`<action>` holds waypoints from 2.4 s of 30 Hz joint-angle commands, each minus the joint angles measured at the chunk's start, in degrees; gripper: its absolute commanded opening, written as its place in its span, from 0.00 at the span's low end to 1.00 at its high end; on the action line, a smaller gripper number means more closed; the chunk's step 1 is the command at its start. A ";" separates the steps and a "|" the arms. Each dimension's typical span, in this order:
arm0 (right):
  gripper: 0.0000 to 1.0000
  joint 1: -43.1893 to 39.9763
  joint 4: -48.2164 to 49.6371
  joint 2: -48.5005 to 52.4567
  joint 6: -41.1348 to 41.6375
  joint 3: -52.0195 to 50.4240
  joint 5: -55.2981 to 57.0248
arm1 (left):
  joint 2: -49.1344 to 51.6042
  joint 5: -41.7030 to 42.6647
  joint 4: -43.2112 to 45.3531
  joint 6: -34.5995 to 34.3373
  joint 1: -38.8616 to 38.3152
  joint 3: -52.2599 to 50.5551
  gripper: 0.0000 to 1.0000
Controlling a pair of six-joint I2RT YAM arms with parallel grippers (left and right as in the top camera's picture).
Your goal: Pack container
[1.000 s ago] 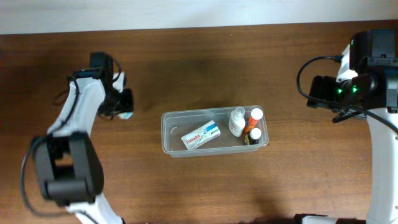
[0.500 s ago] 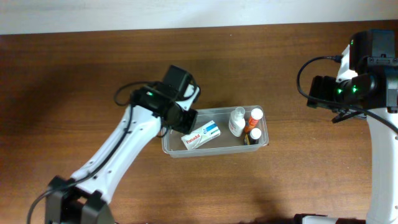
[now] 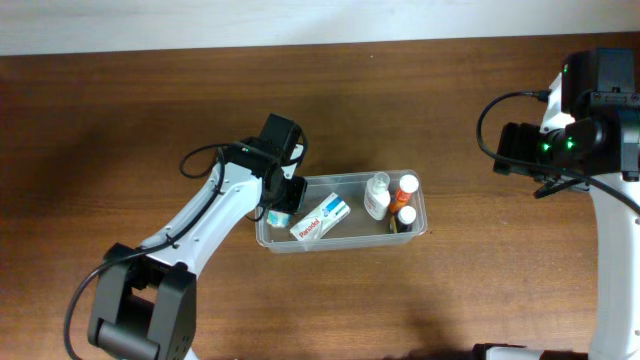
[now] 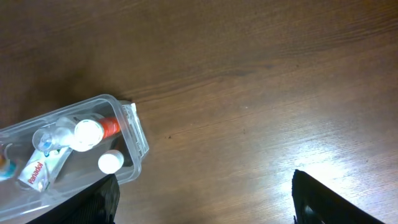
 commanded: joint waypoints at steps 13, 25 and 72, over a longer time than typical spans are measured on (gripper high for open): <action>0.84 1.84 4.20 3.61 -6.73 -0.24 -4.94 | -17.51 -8.41 -3.76 -0.55 10.99 9.55 0.99; 0.75 3.04 8.39 -2.25 -6.69 -3.02 -4.46 | -20.41 -6.43 -7.41 1.27 24.44 7.13 0.99; 0.98 3.02 82.75 -84.83 -16.92 -98.29 -6.51 | -83.58 -6.45 -16.46 0.37 18.38 -29.29 0.99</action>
